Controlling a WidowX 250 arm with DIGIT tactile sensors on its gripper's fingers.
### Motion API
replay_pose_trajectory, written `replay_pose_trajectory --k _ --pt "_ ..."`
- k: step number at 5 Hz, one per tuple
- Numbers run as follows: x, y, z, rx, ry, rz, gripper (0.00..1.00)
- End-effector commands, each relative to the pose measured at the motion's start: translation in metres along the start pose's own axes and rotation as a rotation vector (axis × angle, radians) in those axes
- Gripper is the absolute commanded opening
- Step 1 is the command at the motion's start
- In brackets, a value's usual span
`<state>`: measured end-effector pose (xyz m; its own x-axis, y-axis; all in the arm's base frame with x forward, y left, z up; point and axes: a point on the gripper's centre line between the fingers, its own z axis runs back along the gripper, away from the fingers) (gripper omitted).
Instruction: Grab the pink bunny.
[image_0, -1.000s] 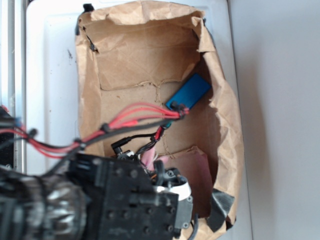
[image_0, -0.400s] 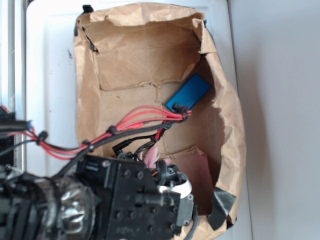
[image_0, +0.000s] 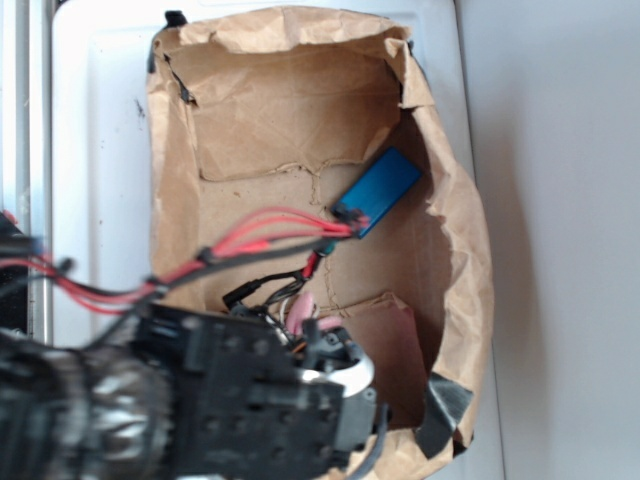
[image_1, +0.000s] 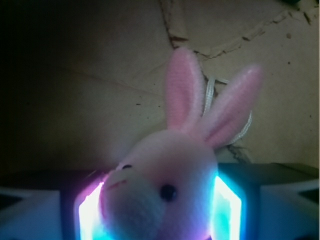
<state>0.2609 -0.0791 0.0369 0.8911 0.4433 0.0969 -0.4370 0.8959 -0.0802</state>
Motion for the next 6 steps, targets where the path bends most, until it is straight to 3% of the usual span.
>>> replay_pose_trajectory --k 1,2,3,4,5,6 --pt "0.018 0.045 0.041 0.120 -0.163 0.021 0.00" --pt "0.024 0.059 0.061 0.180 -0.153 0.031 0.00" --pt "0.050 0.079 0.070 0.306 -0.126 0.157 0.00" --pt "0.082 0.091 0.067 0.252 -0.195 0.135 0.00" --pt "0.101 0.099 0.073 0.242 -0.272 0.006 0.00" --pt "0.102 0.101 0.081 0.148 -0.287 -0.139 0.00"
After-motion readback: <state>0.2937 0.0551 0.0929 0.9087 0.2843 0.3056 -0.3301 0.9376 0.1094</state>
